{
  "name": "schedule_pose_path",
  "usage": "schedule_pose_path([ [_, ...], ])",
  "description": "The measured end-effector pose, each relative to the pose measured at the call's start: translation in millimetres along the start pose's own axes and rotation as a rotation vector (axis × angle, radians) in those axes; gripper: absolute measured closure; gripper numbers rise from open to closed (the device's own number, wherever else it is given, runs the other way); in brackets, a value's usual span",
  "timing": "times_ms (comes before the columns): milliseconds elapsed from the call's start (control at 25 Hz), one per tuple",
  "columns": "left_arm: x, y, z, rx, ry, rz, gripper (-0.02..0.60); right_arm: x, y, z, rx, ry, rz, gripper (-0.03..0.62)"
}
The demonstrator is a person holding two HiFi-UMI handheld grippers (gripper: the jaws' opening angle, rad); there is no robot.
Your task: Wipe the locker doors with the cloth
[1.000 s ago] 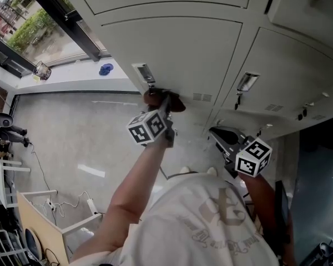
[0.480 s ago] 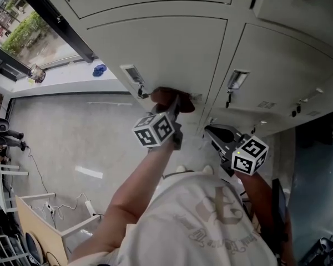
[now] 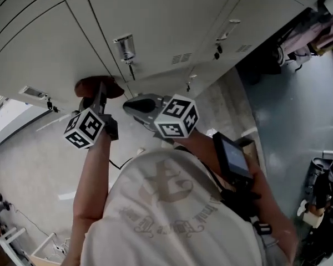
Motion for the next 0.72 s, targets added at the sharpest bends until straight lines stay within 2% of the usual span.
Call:
schedule_pose_path([
  [280,7,-8,-28,0.044,-0.063,0.025,0.501,6,20,-8,0.025,-0.011,-0.009,0.586],
  [480,19,-16,-59,0.103,-0.15,0.044,0.5,6,36,-6,0.03,-0.027,-0.019,0.586],
  [600,20,-22,-63,0.102,-0.252,0.041,0.5,7,33,-10,0.02,-0.029,-0.023,0.586],
  [720,25,-21,-70,0.121,-0.441,0.021,0.5,11,32,-11,0.02,-0.034,-0.018,0.586],
])
Point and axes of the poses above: the fingertips, and each gripper's own axes: y backward along the fingers, z to its left, x out of its underside, the point moved 1 cm from there along y, backward along the fingers, and after that the axes turned 9 degrees about -x, right-handed, at the moved point
